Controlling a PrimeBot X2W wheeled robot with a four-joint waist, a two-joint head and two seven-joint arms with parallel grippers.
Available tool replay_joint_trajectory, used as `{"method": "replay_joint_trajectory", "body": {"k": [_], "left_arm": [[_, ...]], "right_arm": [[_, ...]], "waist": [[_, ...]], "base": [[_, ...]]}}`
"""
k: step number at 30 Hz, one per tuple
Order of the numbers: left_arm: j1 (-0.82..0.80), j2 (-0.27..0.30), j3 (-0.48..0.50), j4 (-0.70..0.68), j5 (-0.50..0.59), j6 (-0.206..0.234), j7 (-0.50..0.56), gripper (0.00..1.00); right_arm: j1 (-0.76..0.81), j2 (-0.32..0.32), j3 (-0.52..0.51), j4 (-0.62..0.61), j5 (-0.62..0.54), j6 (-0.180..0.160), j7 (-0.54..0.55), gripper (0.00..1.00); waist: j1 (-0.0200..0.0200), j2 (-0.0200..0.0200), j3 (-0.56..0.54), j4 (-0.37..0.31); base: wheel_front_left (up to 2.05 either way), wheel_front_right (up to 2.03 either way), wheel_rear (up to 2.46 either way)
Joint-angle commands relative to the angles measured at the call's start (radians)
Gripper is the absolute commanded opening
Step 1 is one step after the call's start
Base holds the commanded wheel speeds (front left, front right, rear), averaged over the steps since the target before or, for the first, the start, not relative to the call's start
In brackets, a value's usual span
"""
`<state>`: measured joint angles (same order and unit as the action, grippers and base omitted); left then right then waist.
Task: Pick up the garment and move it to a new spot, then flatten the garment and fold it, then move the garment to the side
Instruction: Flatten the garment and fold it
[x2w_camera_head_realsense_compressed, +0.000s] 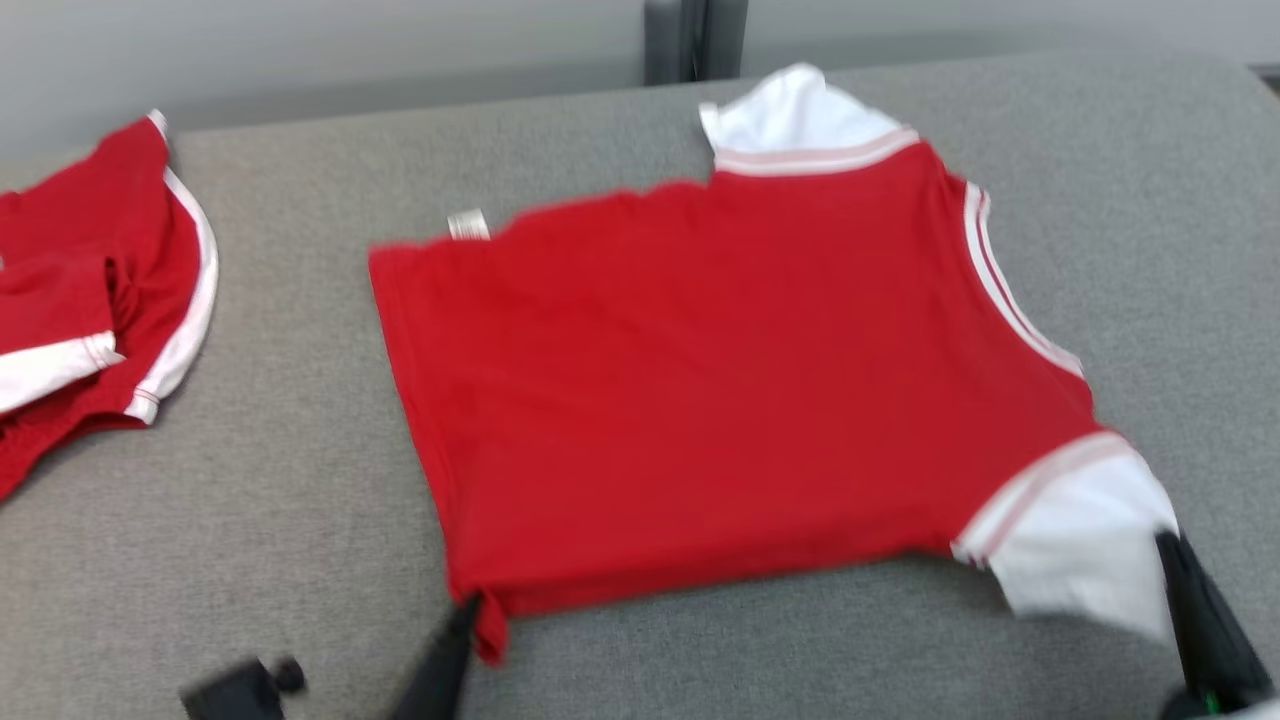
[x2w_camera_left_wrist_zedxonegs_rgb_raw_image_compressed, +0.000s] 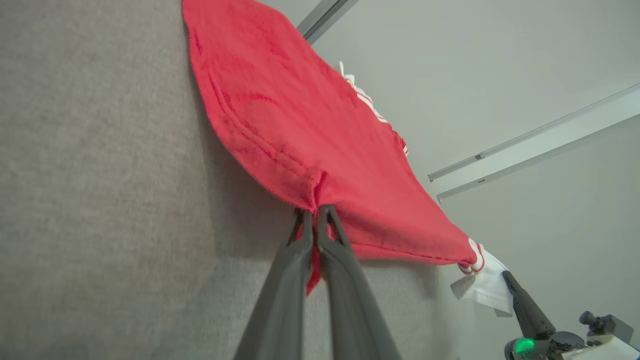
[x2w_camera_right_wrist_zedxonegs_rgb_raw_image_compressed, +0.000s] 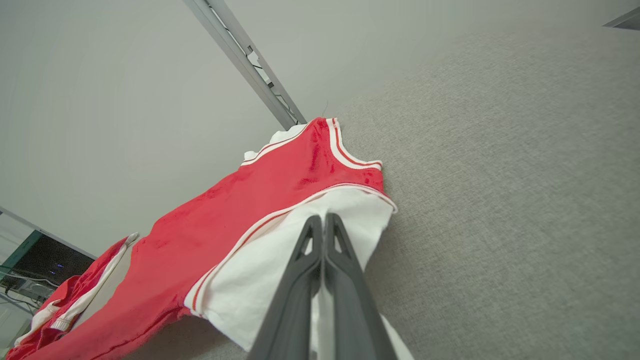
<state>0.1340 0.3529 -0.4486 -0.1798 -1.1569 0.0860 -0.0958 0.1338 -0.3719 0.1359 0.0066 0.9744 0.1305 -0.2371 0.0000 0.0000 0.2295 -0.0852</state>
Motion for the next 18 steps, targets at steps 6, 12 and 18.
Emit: {"method": "replay_joint_trajectory", "body": {"k": [6,12,18], "left_arm": [[0.125,0.004,-0.001,-0.183,-0.071,0.074,0.035,0.0],[-0.02,-0.004,0.052,-0.197,-0.137,0.148,0.12,0.0],[-0.138,0.007,0.066,-0.103,-0.188,0.19,0.218,0.0]], "right_arm": [[0.147,0.019,-0.068,-0.08,0.042,0.001,0.047,0.0],[-0.046,0.026,-0.086,-0.028,-0.017,0.001,0.156,0.0],[-0.247,0.034,-0.076,0.056,-0.089,0.001,0.27,0.0]], "waist": [[0.0,0.0,-0.009,0.031],[0.0,0.0,0.029,0.027],[0.0,0.0,0.06,0.029]], "base": [[0.0,0.0,0.0],[0.0,0.0,0.0],[0.0,0.0,0.0]]}}
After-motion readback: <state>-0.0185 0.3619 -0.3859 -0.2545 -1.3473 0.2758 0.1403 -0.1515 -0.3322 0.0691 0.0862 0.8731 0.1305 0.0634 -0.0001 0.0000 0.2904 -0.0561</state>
